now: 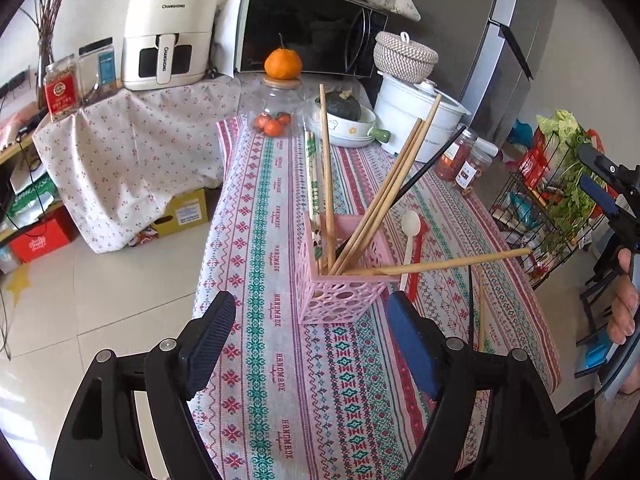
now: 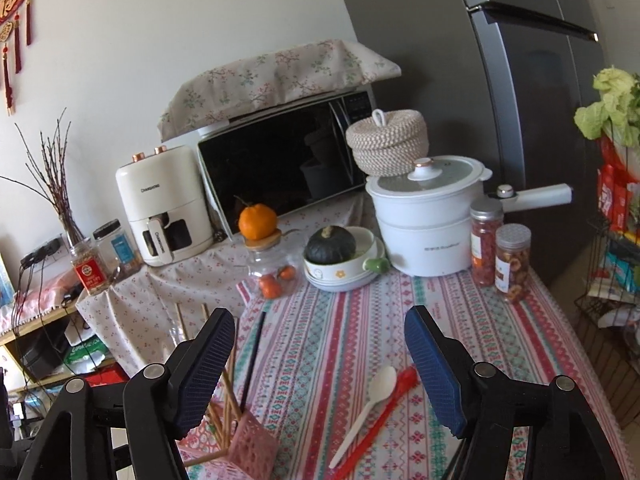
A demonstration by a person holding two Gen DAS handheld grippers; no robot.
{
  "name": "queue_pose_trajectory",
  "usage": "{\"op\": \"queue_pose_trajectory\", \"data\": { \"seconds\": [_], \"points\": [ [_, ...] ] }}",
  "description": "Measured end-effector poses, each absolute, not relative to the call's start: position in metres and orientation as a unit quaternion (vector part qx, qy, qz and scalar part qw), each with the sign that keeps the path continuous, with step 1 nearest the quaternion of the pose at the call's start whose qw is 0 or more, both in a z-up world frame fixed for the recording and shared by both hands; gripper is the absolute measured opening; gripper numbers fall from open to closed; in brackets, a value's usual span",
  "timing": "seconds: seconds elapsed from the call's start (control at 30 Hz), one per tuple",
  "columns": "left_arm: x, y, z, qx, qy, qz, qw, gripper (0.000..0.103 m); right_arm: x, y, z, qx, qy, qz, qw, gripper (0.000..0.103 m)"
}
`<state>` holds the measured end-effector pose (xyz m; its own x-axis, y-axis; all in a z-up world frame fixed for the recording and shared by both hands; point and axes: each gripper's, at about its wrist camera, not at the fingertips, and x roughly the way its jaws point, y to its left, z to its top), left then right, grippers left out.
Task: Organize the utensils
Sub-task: 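Lower the right gripper's wooden chopsticks into the pink basket and open it, then grasp the black gold-tipped chopstick with the left gripper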
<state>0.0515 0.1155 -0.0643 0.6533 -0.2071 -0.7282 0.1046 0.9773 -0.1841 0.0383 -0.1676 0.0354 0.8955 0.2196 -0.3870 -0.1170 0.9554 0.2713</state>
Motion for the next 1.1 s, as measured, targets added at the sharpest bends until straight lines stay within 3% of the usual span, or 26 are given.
{"op": "queue_pose_trajectory", "data": {
  "seconds": [0.5,0.83,1.0,1.1],
  "points": [
    [0.028,-0.019,-0.121,0.058,0.47,-0.163,0.865,0.08,0.048,-0.259,-0.053,0.088,0.412,0.011,0.907,0.081],
    [0.062,-0.104,-0.15,0.091,0.513,-0.203,0.829,0.077,0.047,-0.297,-0.089,0.109,0.48,0.008,0.871,0.082],
    [0.087,-0.132,-0.158,0.075,0.518,-0.217,0.824,0.044,0.05,-0.307,-0.106,0.099,0.507,0.006,0.856,0.082],
    [0.105,-0.147,-0.163,0.069,0.519,-0.225,0.822,0.029,0.053,-0.313,-0.113,0.105,0.519,0.01,0.848,0.082]
  ]
}}
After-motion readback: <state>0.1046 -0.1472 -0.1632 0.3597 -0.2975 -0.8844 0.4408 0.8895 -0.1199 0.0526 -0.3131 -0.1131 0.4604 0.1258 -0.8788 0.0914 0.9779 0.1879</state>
